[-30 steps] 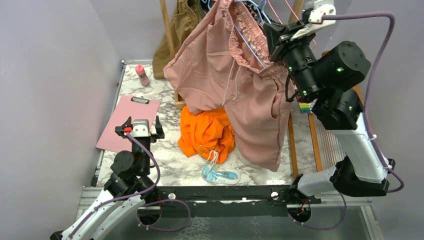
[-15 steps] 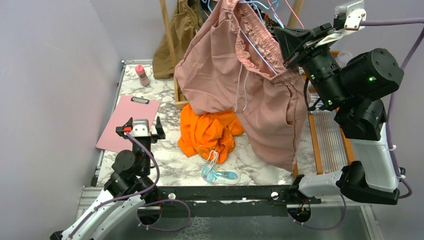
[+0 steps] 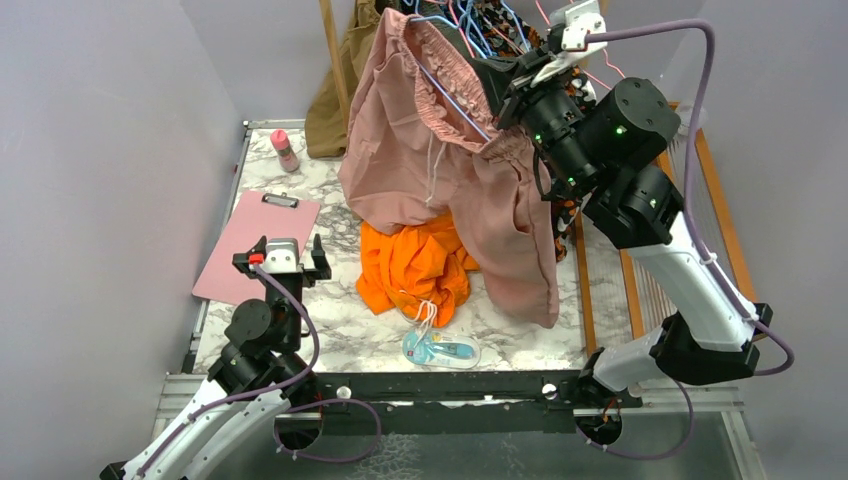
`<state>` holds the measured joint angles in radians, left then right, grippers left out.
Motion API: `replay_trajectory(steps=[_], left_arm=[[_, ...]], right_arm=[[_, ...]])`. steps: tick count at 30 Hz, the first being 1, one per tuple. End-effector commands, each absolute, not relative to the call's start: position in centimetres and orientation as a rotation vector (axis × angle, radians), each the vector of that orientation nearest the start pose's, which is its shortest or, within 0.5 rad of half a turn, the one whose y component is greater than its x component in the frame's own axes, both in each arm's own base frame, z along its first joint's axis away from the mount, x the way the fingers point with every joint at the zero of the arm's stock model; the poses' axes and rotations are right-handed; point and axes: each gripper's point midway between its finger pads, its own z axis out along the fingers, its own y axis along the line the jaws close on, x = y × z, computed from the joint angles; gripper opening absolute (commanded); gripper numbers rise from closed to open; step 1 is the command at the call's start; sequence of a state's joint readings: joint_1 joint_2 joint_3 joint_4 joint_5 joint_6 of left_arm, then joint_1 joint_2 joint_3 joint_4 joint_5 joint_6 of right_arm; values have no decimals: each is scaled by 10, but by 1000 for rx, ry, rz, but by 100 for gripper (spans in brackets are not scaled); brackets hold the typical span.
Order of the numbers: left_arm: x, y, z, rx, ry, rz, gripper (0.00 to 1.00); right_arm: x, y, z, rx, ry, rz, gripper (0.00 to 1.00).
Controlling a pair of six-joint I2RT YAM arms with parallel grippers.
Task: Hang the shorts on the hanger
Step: Place the hanger on the clothesline.
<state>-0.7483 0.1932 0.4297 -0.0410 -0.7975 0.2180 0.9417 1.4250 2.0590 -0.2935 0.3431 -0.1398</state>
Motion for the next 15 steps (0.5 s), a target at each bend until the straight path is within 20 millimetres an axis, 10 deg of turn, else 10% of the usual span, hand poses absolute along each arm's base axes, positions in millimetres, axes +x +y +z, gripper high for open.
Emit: replay_trajectory(steps=[1,15], left_arm=[[221,-26,281,-12,1415,87,99],[303,-137,287,5,1618,-244,95]], right_arm=[[261,254,646,-327,1088,523,1],[245,219,621,-345,1173,461,1]])
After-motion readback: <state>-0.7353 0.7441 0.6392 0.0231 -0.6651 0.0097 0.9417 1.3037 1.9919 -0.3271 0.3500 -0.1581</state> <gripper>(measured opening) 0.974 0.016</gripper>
